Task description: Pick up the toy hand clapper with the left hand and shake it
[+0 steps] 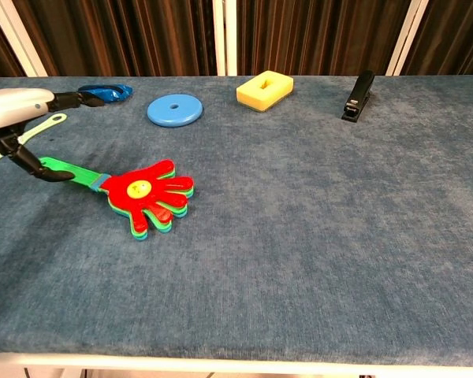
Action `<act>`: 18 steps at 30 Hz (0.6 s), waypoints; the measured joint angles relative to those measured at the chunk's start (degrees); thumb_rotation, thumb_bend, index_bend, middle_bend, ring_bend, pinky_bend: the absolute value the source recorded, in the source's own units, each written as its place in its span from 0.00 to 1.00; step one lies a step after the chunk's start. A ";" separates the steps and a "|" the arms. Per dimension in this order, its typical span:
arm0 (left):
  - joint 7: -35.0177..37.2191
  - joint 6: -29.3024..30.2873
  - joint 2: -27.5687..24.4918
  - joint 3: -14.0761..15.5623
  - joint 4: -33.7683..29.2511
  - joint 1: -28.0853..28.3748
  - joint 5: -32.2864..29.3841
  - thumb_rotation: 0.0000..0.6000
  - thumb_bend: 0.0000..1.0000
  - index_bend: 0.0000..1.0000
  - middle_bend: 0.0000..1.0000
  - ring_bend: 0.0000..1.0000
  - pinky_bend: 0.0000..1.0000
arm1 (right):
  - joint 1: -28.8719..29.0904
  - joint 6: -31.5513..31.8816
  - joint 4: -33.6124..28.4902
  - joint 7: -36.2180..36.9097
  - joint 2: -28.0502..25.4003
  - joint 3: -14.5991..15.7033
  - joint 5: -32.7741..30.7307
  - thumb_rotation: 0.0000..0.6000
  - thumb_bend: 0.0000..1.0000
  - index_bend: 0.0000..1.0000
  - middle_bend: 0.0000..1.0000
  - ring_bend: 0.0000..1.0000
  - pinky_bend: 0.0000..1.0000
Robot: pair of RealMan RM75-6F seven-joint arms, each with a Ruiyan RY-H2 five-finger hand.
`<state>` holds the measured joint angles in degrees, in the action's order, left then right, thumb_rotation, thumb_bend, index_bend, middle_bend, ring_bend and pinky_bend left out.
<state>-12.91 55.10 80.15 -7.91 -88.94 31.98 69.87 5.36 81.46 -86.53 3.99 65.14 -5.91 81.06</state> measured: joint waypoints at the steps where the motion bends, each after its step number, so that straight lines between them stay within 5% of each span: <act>1: -0.20 0.25 -0.63 0.16 -0.72 -0.20 -0.12 1.00 0.20 0.00 0.00 0.00 0.00 | -0.01 0.10 -0.07 -0.03 0.00 0.01 0.08 1.00 0.33 0.00 0.00 0.00 0.00; 7: 0.38 5.52 -3.07 1.37 -2.45 -2.61 2.59 1.00 0.20 0.00 0.00 0.00 0.00 | -0.28 0.87 -0.70 0.27 -0.37 0.03 0.51 1.00 0.33 0.00 0.00 0.00 0.00; 18: 8.39 28.27 -7.68 5.88 5.75 -15.52 13.47 1.00 0.20 0.00 0.00 0.00 0.00 | -1.10 2.90 -0.66 -0.42 0.71 0.91 2.40 1.00 0.33 0.00 0.00 0.00 0.00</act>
<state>-4.52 83.37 72.47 -2.03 -83.19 16.45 83.34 4.26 84.35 -87.19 3.56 65.85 -5.00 83.46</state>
